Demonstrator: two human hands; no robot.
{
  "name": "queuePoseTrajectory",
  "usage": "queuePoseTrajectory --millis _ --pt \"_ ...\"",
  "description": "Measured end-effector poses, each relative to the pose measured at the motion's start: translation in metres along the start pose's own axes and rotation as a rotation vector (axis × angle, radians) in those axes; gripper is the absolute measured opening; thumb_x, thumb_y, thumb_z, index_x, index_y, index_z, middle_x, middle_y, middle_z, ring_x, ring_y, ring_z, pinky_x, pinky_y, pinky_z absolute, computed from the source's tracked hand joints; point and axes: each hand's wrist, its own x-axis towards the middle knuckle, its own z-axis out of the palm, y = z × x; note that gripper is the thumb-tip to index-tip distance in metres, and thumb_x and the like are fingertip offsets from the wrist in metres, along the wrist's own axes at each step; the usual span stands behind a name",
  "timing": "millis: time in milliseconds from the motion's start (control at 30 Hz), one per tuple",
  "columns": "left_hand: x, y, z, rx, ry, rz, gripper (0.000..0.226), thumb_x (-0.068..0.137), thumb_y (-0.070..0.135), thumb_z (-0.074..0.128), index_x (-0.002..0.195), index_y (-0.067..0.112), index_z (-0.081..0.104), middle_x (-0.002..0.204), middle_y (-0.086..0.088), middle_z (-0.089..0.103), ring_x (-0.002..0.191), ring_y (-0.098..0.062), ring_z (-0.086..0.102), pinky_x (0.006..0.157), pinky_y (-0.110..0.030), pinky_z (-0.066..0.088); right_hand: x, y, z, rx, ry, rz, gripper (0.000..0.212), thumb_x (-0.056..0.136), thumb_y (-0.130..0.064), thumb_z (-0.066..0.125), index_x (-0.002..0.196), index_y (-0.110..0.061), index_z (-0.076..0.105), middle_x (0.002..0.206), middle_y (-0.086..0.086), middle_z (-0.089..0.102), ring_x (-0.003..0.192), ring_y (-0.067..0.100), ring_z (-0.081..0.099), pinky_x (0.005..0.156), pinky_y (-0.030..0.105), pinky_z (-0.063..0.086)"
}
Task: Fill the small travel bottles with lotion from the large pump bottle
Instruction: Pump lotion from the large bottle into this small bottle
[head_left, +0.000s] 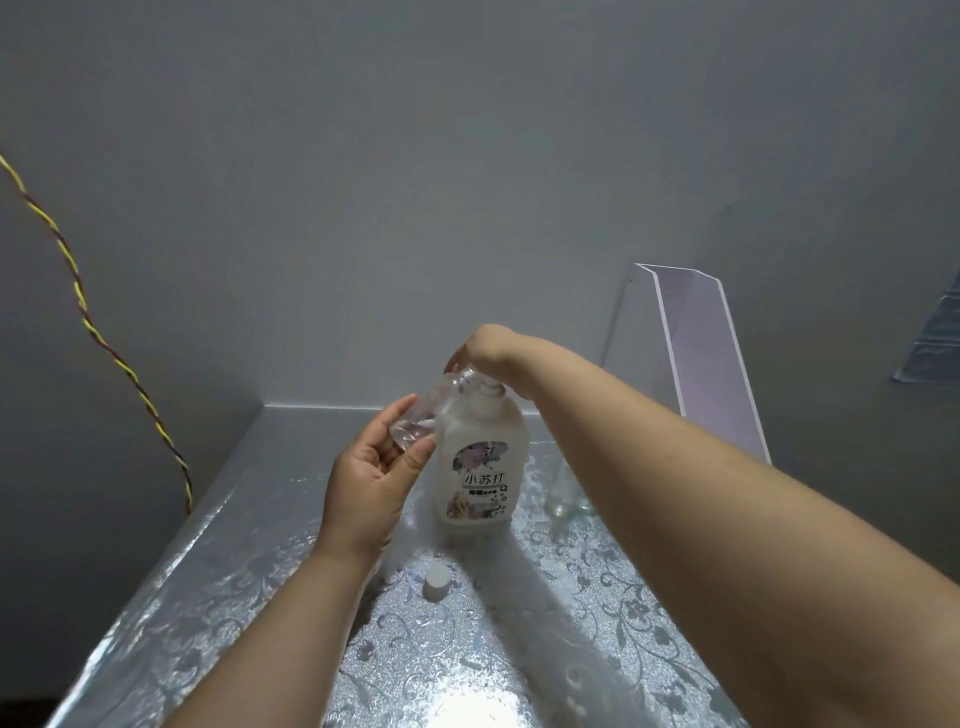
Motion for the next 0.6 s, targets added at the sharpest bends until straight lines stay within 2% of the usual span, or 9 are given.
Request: queuePoseTrajectory --millis 67,133,200,267,333,500,600 --pt "0.001 0.001 0.001 0.002 0.01 0.009 0.044 0.079 0.021 0.073 0.119 0.038 0.064 0.103 0.0 0.067 0.097 -0.016 0.058 0.093 -0.032 0.048 0.0 -0.001 -0.003 -0.012 -0.011 -0.01 0.036 0.095 -0.009 0.05 0.129 0.002 0.055 0.133 0.019 0.056 0.125 0.033 0.052 0.096 0.035 0.046" --pt "0.003 0.005 0.003 -0.012 0.016 0.036 0.043 0.083 0.011 0.071 0.12 0.032 0.063 0.102 0.005 0.072 0.098 -0.011 0.062 0.09 -0.022 0.05 -0.001 -0.002 -0.006 -0.008 -0.015 -0.023 0.036 0.096 -0.011 0.051 0.128 0.003 0.055 0.131 0.02 0.057 0.123 0.034 0.054 0.087 0.034 0.046" --pt "0.004 0.008 0.005 -0.015 0.021 0.056 0.044 0.084 0.007 0.069 0.12 0.031 0.061 0.101 0.004 0.073 0.096 -0.01 0.064 0.087 -0.018 0.05 -0.001 -0.004 -0.009 0.011 -0.011 -0.027 0.035 0.096 -0.013 0.051 0.126 0.002 0.057 0.131 0.02 0.057 0.122 0.036 0.054 0.092 0.037 0.046" --pt "0.005 0.008 0.004 -0.009 0.027 0.06 0.043 0.084 0.009 0.07 0.119 0.033 0.062 0.1 0.0 0.071 0.094 -0.012 0.062 0.089 -0.02 0.05 0.0 -0.004 -0.01 0.004 -0.017 -0.029 0.033 0.097 -0.012 0.05 0.125 0.003 0.059 0.131 0.021 0.057 0.122 0.038 0.054 0.099 0.042 0.045" --pt "0.005 0.007 0.003 -0.01 0.022 0.052 0.043 0.084 0.012 0.071 0.119 0.034 0.063 0.1 -0.003 0.068 0.095 -0.014 0.06 0.091 -0.026 0.048 0.001 -0.004 -0.009 -0.027 -0.035 -0.02 0.032 0.096 -0.007 0.047 0.123 0.003 0.06 0.128 0.023 0.059 0.122 0.039 0.054 0.099 0.044 0.046" --pt "-0.001 0.005 0.006 -0.015 0.016 0.02 0.044 0.079 0.016 0.071 0.119 0.033 0.061 0.103 0.008 0.074 0.1 -0.009 0.065 0.085 -0.018 0.05 -0.001 -0.001 -0.004 -0.072 -0.014 -0.015 0.036 0.095 -0.011 0.05 0.129 0.0 0.056 0.132 0.017 0.057 0.125 0.032 0.053 0.1 0.036 0.045" --pt "-0.002 0.001 0.003 0.008 0.025 0.016 0.043 0.076 0.024 0.073 0.114 0.041 0.065 0.09 0.001 0.063 0.088 -0.015 0.055 0.087 -0.027 0.047 0.004 -0.001 0.001 -0.086 -0.028 -0.024 0.036 0.099 -0.01 0.045 0.133 -0.003 0.054 0.139 0.012 0.052 0.129 0.027 0.049 0.105 0.031 0.039"
